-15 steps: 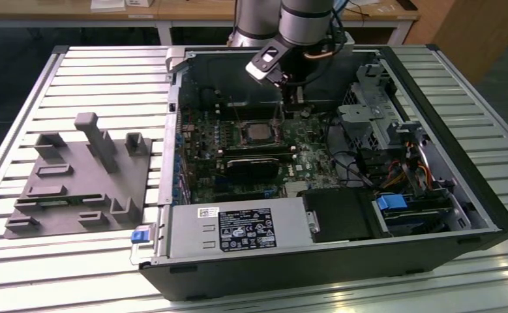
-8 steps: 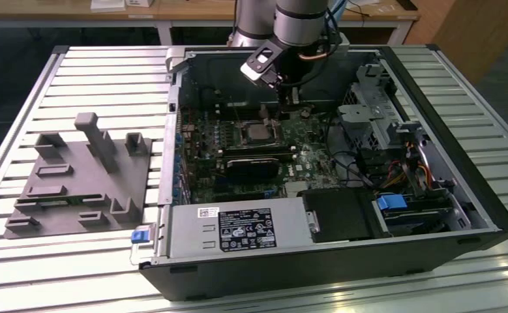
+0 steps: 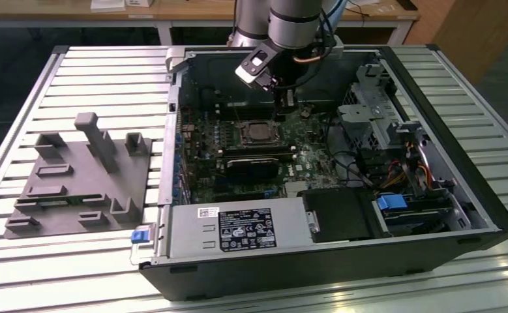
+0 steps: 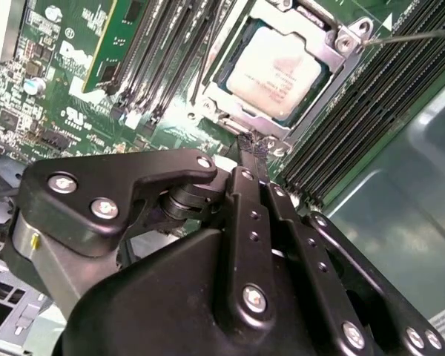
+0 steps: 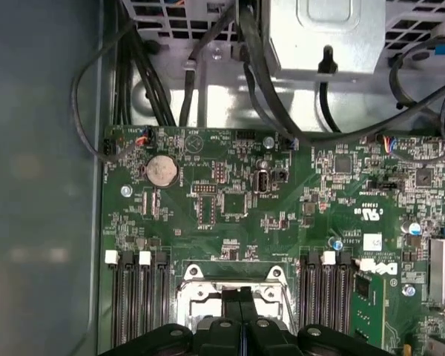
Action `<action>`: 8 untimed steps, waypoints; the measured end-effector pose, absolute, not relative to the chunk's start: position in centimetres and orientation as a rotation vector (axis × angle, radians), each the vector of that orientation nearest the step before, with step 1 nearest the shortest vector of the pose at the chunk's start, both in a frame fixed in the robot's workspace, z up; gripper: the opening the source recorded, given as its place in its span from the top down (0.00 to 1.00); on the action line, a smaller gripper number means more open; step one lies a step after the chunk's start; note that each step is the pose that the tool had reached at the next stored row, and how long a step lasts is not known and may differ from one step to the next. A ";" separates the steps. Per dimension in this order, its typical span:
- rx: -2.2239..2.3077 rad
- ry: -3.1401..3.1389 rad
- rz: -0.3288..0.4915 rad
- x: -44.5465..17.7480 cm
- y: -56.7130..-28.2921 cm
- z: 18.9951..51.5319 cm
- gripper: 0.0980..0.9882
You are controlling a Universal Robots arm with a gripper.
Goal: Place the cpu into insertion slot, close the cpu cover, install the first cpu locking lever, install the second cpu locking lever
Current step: 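Close the cpu cover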
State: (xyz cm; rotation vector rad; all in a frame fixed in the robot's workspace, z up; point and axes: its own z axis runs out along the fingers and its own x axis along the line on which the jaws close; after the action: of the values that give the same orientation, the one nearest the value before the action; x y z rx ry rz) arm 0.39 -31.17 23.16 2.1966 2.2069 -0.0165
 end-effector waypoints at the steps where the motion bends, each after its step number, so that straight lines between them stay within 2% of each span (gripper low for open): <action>1: 2.197 2.207 -0.017 0.3 -31.2 23.2 0.99; 8: 2.196 2.207 -0.017 -0.3 -31.2 23.1 0.99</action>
State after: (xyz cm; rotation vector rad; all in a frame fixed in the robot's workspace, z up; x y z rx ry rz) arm -0.28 -31.17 23.10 2.1965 2.2070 -0.0166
